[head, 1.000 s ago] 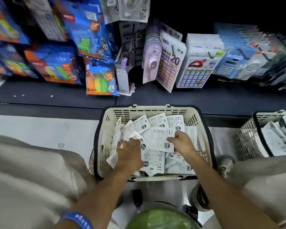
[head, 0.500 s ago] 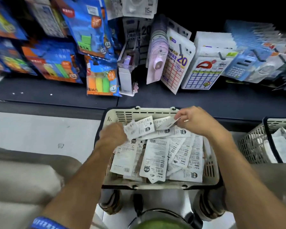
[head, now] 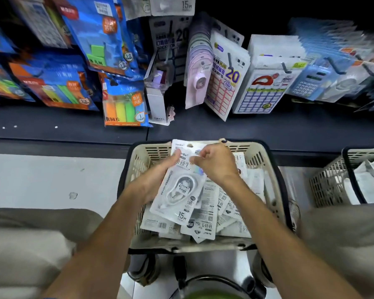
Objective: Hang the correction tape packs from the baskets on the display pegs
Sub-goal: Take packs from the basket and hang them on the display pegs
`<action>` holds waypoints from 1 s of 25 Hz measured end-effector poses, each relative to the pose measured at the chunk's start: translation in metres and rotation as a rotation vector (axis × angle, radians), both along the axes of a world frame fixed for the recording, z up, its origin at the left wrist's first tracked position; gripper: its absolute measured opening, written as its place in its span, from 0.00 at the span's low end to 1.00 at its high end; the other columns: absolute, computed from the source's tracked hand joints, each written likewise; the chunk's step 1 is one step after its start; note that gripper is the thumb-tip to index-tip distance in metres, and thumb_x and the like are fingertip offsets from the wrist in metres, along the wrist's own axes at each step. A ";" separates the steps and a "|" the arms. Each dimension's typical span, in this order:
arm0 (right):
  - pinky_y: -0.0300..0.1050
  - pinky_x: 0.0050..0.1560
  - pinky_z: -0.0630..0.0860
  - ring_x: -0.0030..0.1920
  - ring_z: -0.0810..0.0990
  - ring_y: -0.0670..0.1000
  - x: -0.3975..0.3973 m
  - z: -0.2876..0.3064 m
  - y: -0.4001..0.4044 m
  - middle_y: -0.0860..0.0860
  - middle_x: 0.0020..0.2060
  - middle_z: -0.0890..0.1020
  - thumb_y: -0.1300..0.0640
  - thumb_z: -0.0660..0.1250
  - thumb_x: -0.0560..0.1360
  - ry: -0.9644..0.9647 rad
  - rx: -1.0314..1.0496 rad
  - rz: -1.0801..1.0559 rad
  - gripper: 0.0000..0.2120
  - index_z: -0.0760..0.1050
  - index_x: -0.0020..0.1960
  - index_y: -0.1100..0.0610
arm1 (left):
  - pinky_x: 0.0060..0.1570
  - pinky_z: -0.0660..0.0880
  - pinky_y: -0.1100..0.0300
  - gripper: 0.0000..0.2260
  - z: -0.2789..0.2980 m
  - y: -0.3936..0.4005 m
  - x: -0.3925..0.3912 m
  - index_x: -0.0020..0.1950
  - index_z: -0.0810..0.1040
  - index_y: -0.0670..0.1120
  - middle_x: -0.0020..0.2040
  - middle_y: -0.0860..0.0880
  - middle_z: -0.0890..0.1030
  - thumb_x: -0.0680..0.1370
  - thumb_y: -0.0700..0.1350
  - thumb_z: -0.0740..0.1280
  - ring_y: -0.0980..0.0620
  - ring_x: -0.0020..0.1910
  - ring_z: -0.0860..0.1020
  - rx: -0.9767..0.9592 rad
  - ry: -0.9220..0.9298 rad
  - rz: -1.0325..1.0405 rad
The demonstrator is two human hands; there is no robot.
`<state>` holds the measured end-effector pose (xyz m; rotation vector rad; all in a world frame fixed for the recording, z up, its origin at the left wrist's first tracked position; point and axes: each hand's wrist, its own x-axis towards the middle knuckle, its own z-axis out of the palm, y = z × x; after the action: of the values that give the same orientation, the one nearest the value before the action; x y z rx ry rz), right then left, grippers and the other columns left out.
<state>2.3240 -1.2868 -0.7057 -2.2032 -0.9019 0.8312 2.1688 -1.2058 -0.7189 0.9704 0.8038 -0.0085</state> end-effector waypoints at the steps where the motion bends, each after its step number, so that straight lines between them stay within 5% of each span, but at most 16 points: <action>1: 0.41 0.35 0.76 0.34 0.82 0.49 -0.002 -0.013 -0.002 0.48 0.33 0.84 0.54 0.75 0.75 0.222 0.099 -0.118 0.06 0.80 0.44 0.55 | 0.47 0.81 0.62 0.16 -0.005 -0.001 -0.004 0.57 0.85 0.54 0.55 0.50 0.87 0.71 0.56 0.77 0.51 0.54 0.85 0.105 0.053 -0.054; 3: 0.41 0.32 0.77 0.32 0.82 0.49 0.005 -0.034 -0.006 0.49 0.38 0.84 0.57 0.73 0.77 0.548 0.225 -0.400 0.10 0.75 0.56 0.52 | 0.47 0.79 0.65 0.16 -0.017 -0.001 -0.008 0.54 0.84 0.54 0.51 0.55 0.88 0.70 0.42 0.80 0.58 0.49 0.86 0.267 0.171 0.000; 5: 0.47 0.47 0.80 0.46 0.85 0.53 0.027 -0.057 -0.013 0.52 0.51 0.83 0.55 0.72 0.78 0.389 0.079 -0.513 0.15 0.70 0.61 0.52 | 0.43 0.79 0.69 0.18 -0.024 0.004 -0.012 0.54 0.81 0.53 0.46 0.59 0.87 0.69 0.38 0.80 0.64 0.44 0.85 0.433 0.241 0.262; 8: 0.55 0.60 0.77 0.58 0.79 0.56 0.038 -0.072 -0.012 0.52 0.58 0.78 0.50 0.73 0.76 0.266 -0.172 -0.337 0.23 0.67 0.65 0.51 | 0.42 0.76 0.63 0.20 -0.025 0.025 -0.019 0.56 0.76 0.53 0.49 0.57 0.84 0.69 0.42 0.81 0.54 0.48 0.82 0.677 0.417 0.572; 13: 0.43 0.31 0.78 0.39 0.83 0.49 -0.015 -0.071 0.027 0.46 0.50 0.82 0.52 0.75 0.73 0.250 -0.100 0.020 0.07 0.77 0.45 0.47 | 0.48 0.73 0.62 0.23 -0.034 0.025 -0.024 0.63 0.73 0.52 0.51 0.58 0.80 0.72 0.47 0.78 0.53 0.49 0.78 0.885 0.483 0.520; 15: 0.42 0.37 0.78 0.43 0.83 0.50 -0.037 -0.076 0.037 0.44 0.46 0.83 0.46 0.71 0.76 0.157 -0.148 0.103 0.07 0.78 0.42 0.47 | 0.46 0.71 0.62 0.20 -0.039 0.024 -0.026 0.62 0.72 0.54 0.51 0.59 0.80 0.74 0.47 0.76 0.53 0.49 0.79 0.950 0.482 0.459; 19: 0.47 0.52 0.72 0.53 0.81 0.53 -0.058 -0.067 0.047 0.46 0.50 0.83 0.33 0.54 0.80 0.241 -0.095 0.016 0.23 0.78 0.60 0.46 | 0.53 0.77 0.53 0.23 -0.045 0.022 -0.034 0.69 0.70 0.53 0.60 0.53 0.83 0.76 0.49 0.73 0.47 0.55 0.81 0.977 0.518 0.354; 22: 0.47 0.54 0.72 0.53 0.80 0.49 -0.056 -0.067 0.046 0.47 0.53 0.81 0.46 0.52 0.84 0.228 0.071 0.094 0.19 0.62 0.74 0.35 | 0.52 0.79 0.50 0.22 -0.049 0.022 -0.037 0.67 0.70 0.52 0.57 0.53 0.83 0.76 0.52 0.73 0.46 0.53 0.82 0.937 0.536 0.329; 25: 0.54 0.62 0.75 0.63 0.78 0.58 -0.038 -0.069 0.046 0.53 0.67 0.78 0.62 0.59 0.79 0.012 0.007 0.394 0.31 0.61 0.77 0.39 | 0.41 0.73 0.60 0.20 -0.053 0.021 -0.039 0.63 0.69 0.52 0.51 0.58 0.79 0.76 0.52 0.73 0.52 0.45 0.78 0.917 0.538 0.304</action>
<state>2.2864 -1.2405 -0.7746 -2.0396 -1.3558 1.0147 2.1297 -1.1851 -0.7716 1.7310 1.5054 0.4086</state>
